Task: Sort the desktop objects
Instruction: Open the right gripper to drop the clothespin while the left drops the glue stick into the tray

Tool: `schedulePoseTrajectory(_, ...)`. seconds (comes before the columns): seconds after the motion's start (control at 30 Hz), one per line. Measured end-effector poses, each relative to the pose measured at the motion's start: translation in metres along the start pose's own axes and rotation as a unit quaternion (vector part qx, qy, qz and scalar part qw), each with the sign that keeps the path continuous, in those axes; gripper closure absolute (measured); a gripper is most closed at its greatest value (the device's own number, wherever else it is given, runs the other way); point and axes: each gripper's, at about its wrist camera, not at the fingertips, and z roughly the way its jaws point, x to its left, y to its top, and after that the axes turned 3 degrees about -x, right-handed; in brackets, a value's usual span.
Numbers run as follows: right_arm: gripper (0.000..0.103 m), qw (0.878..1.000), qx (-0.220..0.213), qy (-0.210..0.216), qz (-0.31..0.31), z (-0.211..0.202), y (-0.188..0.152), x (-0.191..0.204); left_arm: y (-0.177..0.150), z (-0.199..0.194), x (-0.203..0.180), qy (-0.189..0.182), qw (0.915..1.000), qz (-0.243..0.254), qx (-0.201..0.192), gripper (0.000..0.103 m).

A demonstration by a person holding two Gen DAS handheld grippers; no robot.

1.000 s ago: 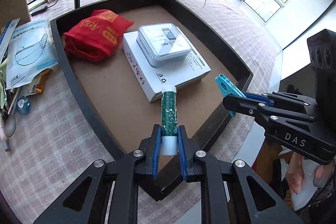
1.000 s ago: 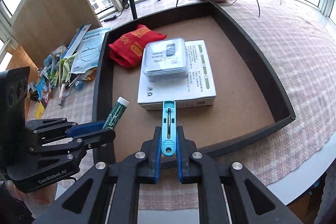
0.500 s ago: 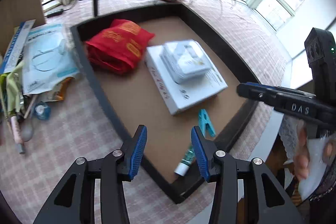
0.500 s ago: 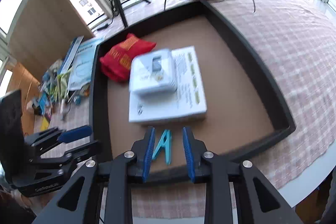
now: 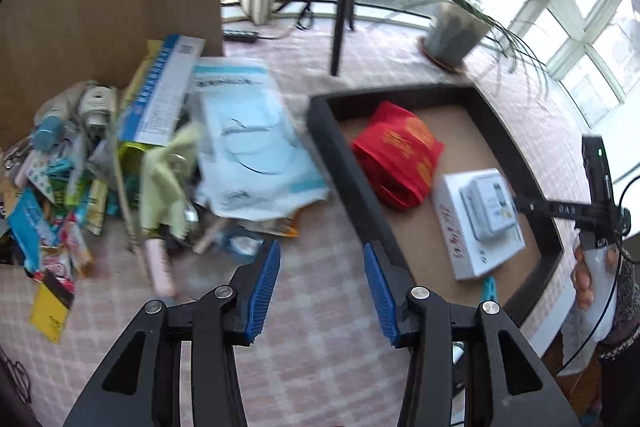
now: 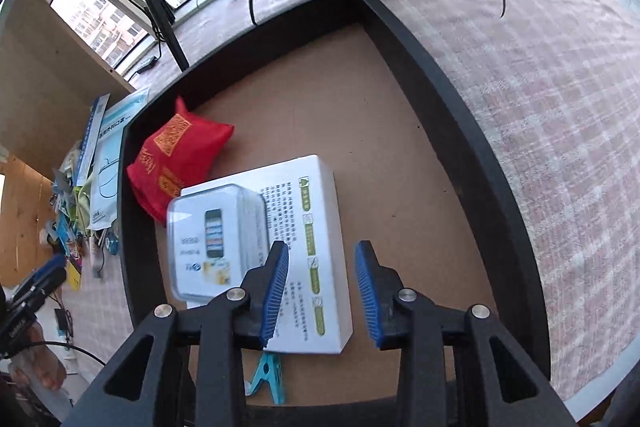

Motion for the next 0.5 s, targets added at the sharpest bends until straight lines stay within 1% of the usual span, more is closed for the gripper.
schedulePoseTrajectory(0.07, 0.070, 1.000, 0.019, 0.019, 0.002, 0.009, 0.000, -0.001, 0.008, -0.002, 0.018, 0.005, 0.9997, -0.022, -0.005, 0.056)
schedulePoseTrajectory(0.1, 0.069, 0.999, 0.019, 0.028, 0.001, 0.011, 0.000, 0.000, 0.012, -0.004, 0.024, 0.006, 0.9994, -0.032, -0.007, 0.056)
schedulePoseTrajectory(0.13, 0.066, 0.999, 0.020, 0.032, 0.000, 0.012, -0.001, 0.002, 0.015, -0.005, 0.032, 0.007, 0.9990, -0.043, -0.009, 0.056)
schedulePoseTrajectory(0.2, 0.066, 0.999, 0.026, 0.038, -0.013, 0.014, -0.001, 0.010, 0.024, -0.003, 0.047, 0.016, 0.9979, -0.062, -0.014, 0.056)
schedulePoseTrajectory(0.27, 0.065, 0.997, 0.040, 0.058, -0.026, 0.021, -0.002, 0.023, 0.033, 0.004, 0.064, 0.037, 0.9960, -0.079, -0.016, 0.056)
schedulePoseTrajectory(0.33, 0.065, 0.995, 0.049, 0.076, -0.052, 0.029, -0.002, 0.043, 0.041, 0.014, 0.081, 0.038, 0.9939, -0.104, -0.008, 0.056)
schedulePoseTrajectory(0.4, 0.065, 0.990, 0.068, 0.092, -0.081, 0.038, -0.005, 0.068, 0.047, 0.020, 0.091, 0.047, 0.9923, -0.114, -0.007, 0.056)
schedulePoseTrajectory(0.43, 0.065, 0.989, 0.068, 0.084, -0.097, 0.038, -0.005, 0.076, 0.053, 0.025, 0.096, 0.052, 0.9917, -0.117, -0.007, 0.056)
schedulePoseTrajectory(0.47, 0.065, 0.988, 0.064, 0.062, -0.125, 0.037, -0.006, 0.087, 0.056, 0.027, 0.099, 0.055, 0.9916, -0.117, -0.006, 0.056)
schedulePoseTrajectory(0.5, 0.065, 0.986, 0.068, 0.054, -0.145, 0.033, -0.007, 0.092, 0.060, 0.033, 0.102, 0.062, 0.9912, -0.117, -0.004, 0.056)
